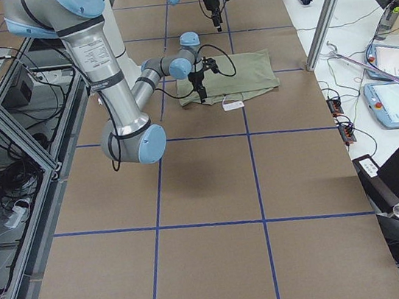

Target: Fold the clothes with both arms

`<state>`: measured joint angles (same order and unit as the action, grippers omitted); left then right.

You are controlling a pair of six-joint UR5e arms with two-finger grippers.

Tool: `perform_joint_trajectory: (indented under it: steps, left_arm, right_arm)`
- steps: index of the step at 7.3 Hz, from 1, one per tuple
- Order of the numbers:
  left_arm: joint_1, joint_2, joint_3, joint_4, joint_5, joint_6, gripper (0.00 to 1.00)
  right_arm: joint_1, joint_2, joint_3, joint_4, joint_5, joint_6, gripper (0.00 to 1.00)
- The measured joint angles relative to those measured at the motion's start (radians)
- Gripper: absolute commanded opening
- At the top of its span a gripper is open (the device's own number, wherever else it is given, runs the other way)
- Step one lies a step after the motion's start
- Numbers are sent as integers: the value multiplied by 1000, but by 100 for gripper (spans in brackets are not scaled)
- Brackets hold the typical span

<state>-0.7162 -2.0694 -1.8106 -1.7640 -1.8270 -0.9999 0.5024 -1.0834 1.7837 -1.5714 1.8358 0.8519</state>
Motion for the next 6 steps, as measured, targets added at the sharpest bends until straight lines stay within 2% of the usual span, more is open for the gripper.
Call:
perform_joint_trajectory:
  steps: [1,2,5,6]
  left_arm:
    - [0,0,0,0,0,1,99]
    - [0,1,2,0,0,2,99]
    - [-2,2,4,-1,0,9,99]
    - [-4,2,5,-2,0,16,99]
  right_arm:
    - [1,39,-40,5,-7,-9,64]
    - [2,57,-65,23,-15,-14,61]
    - [3,82,-141,139,-30,-17,61]
    - [4,91,-150,151,-30,-17,57]
